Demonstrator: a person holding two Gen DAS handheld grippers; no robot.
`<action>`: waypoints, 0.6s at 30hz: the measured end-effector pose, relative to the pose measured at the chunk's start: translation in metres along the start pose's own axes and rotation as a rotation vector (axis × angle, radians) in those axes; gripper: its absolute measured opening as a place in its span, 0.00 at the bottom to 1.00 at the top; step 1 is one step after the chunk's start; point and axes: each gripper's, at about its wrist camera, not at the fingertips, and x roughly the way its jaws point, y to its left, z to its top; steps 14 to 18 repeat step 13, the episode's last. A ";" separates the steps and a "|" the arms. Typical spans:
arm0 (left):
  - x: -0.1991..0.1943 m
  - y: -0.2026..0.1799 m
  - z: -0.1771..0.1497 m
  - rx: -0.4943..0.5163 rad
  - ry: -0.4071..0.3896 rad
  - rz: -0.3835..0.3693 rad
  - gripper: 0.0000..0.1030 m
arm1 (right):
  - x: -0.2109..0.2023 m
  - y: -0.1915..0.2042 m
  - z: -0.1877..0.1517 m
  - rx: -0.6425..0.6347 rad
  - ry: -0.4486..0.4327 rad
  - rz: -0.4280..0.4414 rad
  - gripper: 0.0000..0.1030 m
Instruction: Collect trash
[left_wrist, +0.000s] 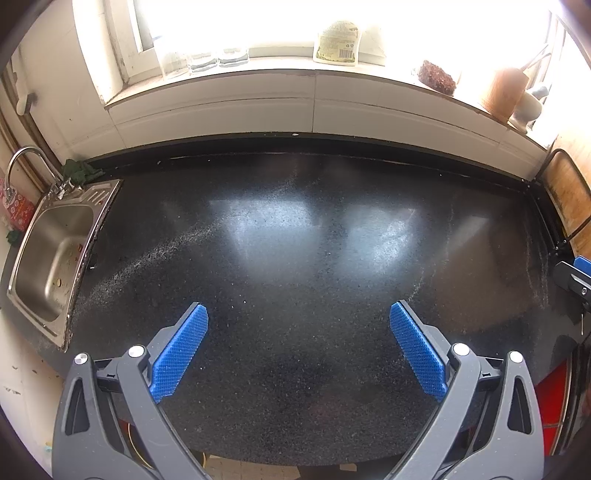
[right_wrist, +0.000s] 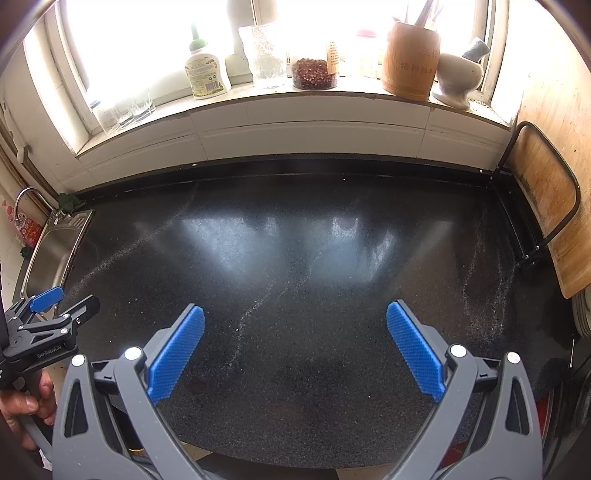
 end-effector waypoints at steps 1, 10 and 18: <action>0.000 0.000 0.000 0.004 -0.007 0.001 0.93 | 0.000 0.000 0.000 0.002 -0.001 0.000 0.93; 0.011 -0.002 0.004 0.033 0.004 0.001 0.93 | 0.013 -0.006 0.002 0.002 0.014 0.004 0.93; 0.024 0.002 0.005 0.044 0.002 0.009 0.93 | 0.027 -0.016 0.001 -0.008 -0.008 0.009 0.93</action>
